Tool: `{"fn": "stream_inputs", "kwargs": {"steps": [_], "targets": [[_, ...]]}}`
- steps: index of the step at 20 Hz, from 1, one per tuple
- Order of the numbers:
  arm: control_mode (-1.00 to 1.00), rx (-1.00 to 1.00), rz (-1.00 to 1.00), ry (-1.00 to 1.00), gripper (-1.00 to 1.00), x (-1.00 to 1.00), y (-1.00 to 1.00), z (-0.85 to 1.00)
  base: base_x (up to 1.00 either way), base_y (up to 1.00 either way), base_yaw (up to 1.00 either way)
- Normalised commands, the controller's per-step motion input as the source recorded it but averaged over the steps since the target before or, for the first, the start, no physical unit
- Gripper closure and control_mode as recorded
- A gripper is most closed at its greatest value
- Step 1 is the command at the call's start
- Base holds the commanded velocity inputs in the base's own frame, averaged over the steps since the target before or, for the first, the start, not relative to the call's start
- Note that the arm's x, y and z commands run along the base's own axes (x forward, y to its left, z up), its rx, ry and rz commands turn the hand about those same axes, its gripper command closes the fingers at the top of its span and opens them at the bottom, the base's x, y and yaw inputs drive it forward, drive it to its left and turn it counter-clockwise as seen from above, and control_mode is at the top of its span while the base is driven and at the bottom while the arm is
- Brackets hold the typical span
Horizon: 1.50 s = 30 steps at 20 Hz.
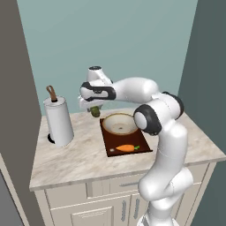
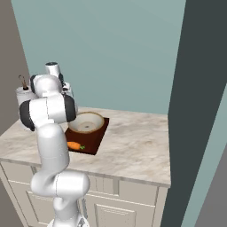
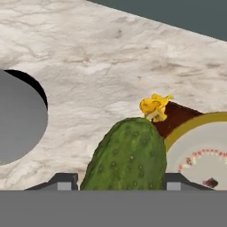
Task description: Place the two vegetables and bowl onto the tray for setting up a vegetable dip station.
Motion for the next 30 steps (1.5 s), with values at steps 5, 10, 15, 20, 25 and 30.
{"fn": "stream_inputs", "kwargs": {"steps": [5,10,15,20,25,30], "targets": [[-1.00,0.03,-0.29,0.00,1.00,-0.39,-0.19,0.29,0.00,0.00,0.00],[-1.00,0.06,-0.35,0.02,1.00,-0.40,-0.20,0.24,0.00,0.00,0.00],[-1.00,0.09,-0.36,0.01,1.00,-0.43,-0.20,0.20,0.00,0.00,0.00],[-1.00,0.09,-0.31,0.00,1.00,-0.51,-0.19,0.16,0.00,0.00,0.00],[-1.00,0.01,-0.36,0.00,1.00,-0.42,-0.23,0.02,0.00,0.00,0.00],[-1.00,-0.01,-0.35,0.00,1.00,-0.36,-0.28,0.00,0.00,0.00,0.00]]}}
